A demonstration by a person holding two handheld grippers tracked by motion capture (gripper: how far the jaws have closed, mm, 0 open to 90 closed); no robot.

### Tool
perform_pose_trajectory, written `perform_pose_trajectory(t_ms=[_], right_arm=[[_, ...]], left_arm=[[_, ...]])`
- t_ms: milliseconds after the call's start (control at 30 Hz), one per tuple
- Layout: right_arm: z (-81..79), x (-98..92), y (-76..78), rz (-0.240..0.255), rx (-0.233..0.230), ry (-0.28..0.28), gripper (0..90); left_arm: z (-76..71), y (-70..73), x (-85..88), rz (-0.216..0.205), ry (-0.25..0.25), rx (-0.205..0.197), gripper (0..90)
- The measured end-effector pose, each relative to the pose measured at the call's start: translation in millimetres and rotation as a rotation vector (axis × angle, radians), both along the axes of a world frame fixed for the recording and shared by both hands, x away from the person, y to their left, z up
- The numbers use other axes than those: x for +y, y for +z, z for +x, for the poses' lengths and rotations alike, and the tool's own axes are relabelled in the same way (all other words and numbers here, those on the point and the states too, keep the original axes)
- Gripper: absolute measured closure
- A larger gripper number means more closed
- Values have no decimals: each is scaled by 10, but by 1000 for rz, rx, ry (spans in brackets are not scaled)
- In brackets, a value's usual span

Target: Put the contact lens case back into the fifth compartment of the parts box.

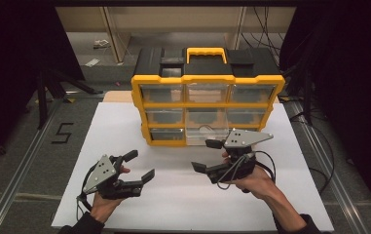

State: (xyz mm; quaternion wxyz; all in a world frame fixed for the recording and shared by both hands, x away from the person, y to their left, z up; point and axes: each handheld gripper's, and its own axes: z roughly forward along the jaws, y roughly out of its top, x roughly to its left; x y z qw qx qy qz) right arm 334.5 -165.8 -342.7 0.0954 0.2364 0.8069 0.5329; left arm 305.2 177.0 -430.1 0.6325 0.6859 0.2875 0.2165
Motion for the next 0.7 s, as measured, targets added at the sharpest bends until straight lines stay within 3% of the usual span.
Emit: perform_pose_trajectory(t_ms=[700], right_arm=[[21, 16, -187, -31, 44, 8, 183]], left_arm=[[7, -2, 2, 0, 2, 2, 158]])
